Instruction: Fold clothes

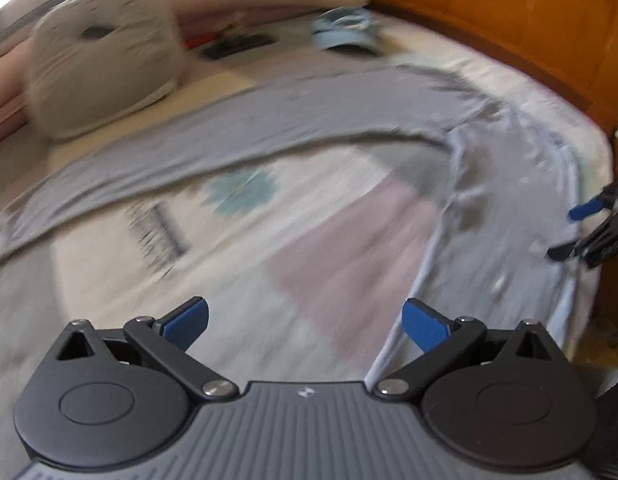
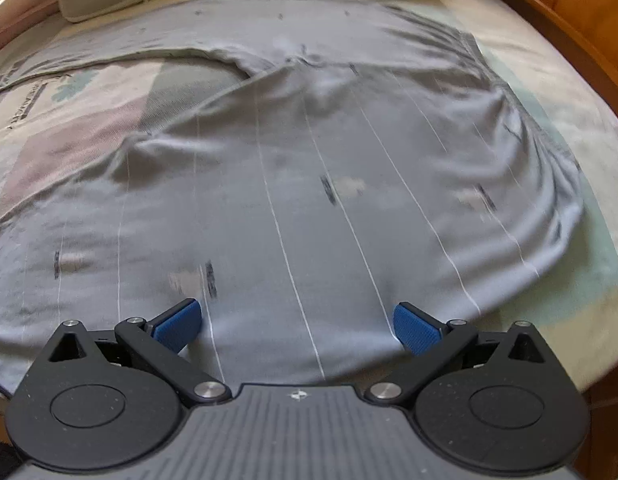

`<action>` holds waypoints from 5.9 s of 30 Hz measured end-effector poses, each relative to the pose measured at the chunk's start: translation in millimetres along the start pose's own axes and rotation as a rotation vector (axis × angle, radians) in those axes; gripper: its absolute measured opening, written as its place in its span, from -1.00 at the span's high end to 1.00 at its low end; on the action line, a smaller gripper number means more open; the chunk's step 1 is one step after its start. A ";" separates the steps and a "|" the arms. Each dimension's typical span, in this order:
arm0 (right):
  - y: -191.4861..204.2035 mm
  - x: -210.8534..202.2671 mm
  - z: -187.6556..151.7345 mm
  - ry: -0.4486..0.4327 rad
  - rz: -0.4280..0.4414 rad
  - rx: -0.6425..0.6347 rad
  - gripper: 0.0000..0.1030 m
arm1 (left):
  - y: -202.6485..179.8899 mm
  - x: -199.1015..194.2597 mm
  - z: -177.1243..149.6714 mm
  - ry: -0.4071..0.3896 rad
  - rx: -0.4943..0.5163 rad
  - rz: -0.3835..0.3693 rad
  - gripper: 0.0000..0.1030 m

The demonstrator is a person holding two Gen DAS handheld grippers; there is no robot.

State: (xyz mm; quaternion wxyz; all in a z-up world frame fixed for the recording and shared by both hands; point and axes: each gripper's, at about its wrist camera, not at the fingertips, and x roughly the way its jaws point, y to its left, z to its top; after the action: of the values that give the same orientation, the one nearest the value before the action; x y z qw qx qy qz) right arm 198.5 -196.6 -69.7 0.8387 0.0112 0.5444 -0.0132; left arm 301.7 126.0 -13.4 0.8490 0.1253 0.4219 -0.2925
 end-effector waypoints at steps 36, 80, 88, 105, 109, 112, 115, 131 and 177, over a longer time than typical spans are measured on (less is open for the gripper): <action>-275.3 69.8 242.2 -0.173 0.542 0.057 -1.00 | -140.9 135.9 137.1 -0.102 -0.154 0.015 -0.99; -290.5 165.3 303.7 0.036 1.041 0.109 -1.00 | -147.0 175.6 161.5 -0.093 -0.216 -0.128 -0.99; -279.6 177.3 317.5 0.061 1.114 0.094 -1.00 | -143.0 174.5 163.4 -0.094 -0.229 -0.117 -0.99; -292.7 205.9 334.5 0.090 1.046 0.096 0.48 | -142.2 182.5 158.1 -0.082 -0.237 -0.153 -0.99; -291.6 210.4 331.0 0.061 1.003 0.110 0.96 | -141.5 181.9 160.8 -0.079 -0.224 -0.152 -0.99; -284.3 199.3 329.0 0.011 0.951 0.060 0.96 | -140.8 180.0 165.1 -0.083 -0.201 -0.145 -0.98; -266.1 179.2 325.6 -0.062 0.840 -0.050 0.95 | -138.6 180.9 170.5 -0.081 -0.178 -0.125 -0.98; -211.1 96.7 306.2 -0.144 0.628 -0.287 0.91 | -117.8 208.2 198.7 -0.059 0.160 0.101 -0.98; -154.3 23.2 204.8 -0.235 0.490 -0.796 0.90 | -134.9 255.5 144.1 -0.151 0.919 0.486 0.85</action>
State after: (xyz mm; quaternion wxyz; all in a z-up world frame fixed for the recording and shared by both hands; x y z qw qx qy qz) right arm 389.6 -357.9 -8.2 0.8120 -0.1844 0.3899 0.3933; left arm 434.0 -147.7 -122.3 0.7779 0.5575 0.1466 -0.2502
